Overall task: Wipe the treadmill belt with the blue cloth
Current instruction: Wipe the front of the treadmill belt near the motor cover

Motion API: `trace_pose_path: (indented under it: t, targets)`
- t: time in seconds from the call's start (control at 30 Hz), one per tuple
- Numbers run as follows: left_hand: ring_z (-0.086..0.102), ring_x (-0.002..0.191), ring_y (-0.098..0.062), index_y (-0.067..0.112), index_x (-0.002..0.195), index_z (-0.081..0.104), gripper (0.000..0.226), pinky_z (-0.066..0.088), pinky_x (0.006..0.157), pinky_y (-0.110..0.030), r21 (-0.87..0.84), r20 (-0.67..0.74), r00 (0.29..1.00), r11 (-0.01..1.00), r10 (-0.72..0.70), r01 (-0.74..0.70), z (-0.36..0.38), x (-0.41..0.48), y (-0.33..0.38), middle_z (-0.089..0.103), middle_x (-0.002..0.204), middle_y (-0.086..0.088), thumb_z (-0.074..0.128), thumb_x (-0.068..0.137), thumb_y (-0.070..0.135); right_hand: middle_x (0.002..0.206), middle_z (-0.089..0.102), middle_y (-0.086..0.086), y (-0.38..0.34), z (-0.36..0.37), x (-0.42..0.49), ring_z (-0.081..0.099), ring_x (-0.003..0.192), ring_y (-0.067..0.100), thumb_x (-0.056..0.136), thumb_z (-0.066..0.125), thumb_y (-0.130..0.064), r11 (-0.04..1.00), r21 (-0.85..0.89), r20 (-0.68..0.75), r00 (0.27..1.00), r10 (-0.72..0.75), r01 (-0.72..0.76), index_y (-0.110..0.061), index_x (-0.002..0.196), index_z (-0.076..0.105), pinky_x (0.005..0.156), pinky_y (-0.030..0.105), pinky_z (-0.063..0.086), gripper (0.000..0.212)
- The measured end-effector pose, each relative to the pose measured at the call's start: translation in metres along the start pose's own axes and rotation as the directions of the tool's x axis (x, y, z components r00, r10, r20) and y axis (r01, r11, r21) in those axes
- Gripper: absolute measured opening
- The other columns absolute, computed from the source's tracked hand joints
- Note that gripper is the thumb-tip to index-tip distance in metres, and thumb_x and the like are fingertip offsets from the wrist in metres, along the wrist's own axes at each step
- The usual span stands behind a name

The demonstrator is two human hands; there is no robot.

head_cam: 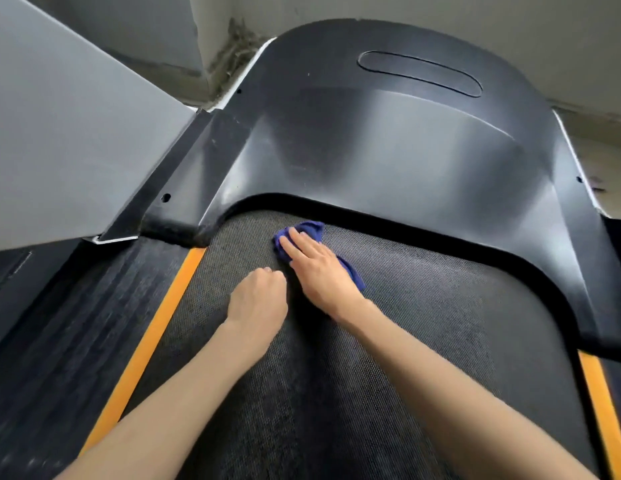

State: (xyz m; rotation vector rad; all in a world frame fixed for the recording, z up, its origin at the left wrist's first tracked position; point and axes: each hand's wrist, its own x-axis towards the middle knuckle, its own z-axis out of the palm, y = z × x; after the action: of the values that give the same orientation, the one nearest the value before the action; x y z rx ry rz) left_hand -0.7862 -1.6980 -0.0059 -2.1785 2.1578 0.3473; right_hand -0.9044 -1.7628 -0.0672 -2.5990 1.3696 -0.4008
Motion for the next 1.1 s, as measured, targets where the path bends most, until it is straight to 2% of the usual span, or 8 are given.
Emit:
trace_pose_path:
  t: [0.13,0.33,0.53,0.67,0.77,0.9,1.0,1.1]
  targets:
    - [0.057,0.096,-0.030,0.007,0.102,0.056,0.018,0.038,0.067,-0.032,-0.114,0.039,0.997,0.991,-0.068,0.072,-0.002,-0.002,-0.005,0.055,0.101,-0.011,0.040,0.095,0.012,0.146,0.041,0.005,0.073,-0.021,-0.070,0.040,0.134,0.025,0.092,0.029,-0.029,0.944,-0.015,-0.128,0.937,0.325,-0.329,-0.017,0.137,0.047,0.111,0.039,0.030,0.050]
    - [0.049,0.114,-0.029,0.015,0.123,0.055,0.035,0.040,0.088,-0.033,-0.170,0.171,0.984,0.982,-0.057,0.086,0.003,0.007,-0.014,0.054,0.127,-0.005,0.047,0.088,0.012,0.130,0.050,0.029,0.116,-0.037,-0.107,0.048,0.121,0.035,0.079,0.034,-0.012,0.491,0.203,-0.421,0.378,0.825,-0.847,0.006,0.122,0.055,0.098,0.046,0.038,0.051]
    - [0.056,0.104,-0.033,0.006,0.110,0.055,0.021,0.042,0.078,-0.034,-0.135,0.101,0.991,0.985,-0.092,0.105,0.000,0.000,-0.003,0.058,0.111,-0.015,0.046,0.092,0.013,0.140,0.044,0.011,-0.012,0.005,-0.014,0.040,0.129,0.028,0.076,0.021,-0.023,0.928,0.050,-0.071,0.925,0.373,-0.370,-0.014,0.131,0.048,0.108,0.039,0.026,0.063]
    - [0.048,0.120,-0.030,0.022,0.128,0.053,0.038,0.039,0.096,-0.039,-0.120,0.158,0.987,0.991,-0.037,0.057,0.009,0.007,-0.025,0.053,0.132,-0.006,0.037,0.095,0.017,0.155,0.024,-0.002,0.004,-0.009,-0.033,0.023,0.142,0.020,0.085,0.028,-0.014,0.997,-0.010,0.092,0.992,0.083,-0.083,-0.024,0.145,0.031,0.117,0.033,0.012,0.061]
    - [0.034,0.134,-0.023,0.026,0.136,0.046,0.051,0.029,0.106,-0.035,-0.216,0.202,0.979,0.975,0.002,0.043,0.016,0.012,-0.032,0.038,0.147,0.004,0.036,0.092,0.004,0.140,0.043,0.001,0.075,-0.035,-0.092,0.045,0.122,0.031,0.076,0.046,-0.004,0.891,-0.027,-0.211,0.874,0.437,-0.453,-0.021,0.130,0.049,0.105,0.038,0.033,0.056]
    - [0.030,0.137,-0.020,0.023,0.140,0.041,0.059,0.028,0.109,-0.034,-0.233,0.214,0.975,0.973,0.052,-0.001,0.026,0.013,-0.031,0.029,0.151,0.001,0.038,0.086,0.000,0.145,0.035,0.024,0.080,-0.041,-0.084,0.034,0.133,0.035,0.073,0.033,-0.010,0.436,0.198,-0.273,0.378,0.885,-0.878,0.002,0.135,0.042,0.108,0.046,0.024,0.064]
    - [0.027,0.138,-0.020,0.027,0.138,0.043,0.063,0.027,0.111,-0.037,-0.264,0.220,0.974,0.965,0.048,0.012,0.029,0.012,-0.033,0.024,0.153,0.002,0.039,0.082,-0.002,0.124,0.055,0.023,0.014,-0.005,-0.036,0.050,0.114,0.027,0.074,0.036,-0.014,0.746,0.182,-0.291,0.689,0.663,-0.641,0.002,0.118,0.057,0.094,0.048,0.046,0.051]
    - [0.028,0.138,-0.020,0.027,0.140,0.040,0.065,0.029,0.110,-0.040,-0.299,0.211,0.978,0.952,0.006,0.059,0.029,0.010,-0.034,0.028,0.151,0.006,0.038,0.082,-0.001,0.150,0.034,0.006,-0.032,0.012,-0.026,0.031,0.138,0.021,0.086,0.037,-0.016,0.966,0.054,-0.040,0.966,0.254,-0.252,-0.015,0.139,0.042,0.113,0.038,0.022,0.053]
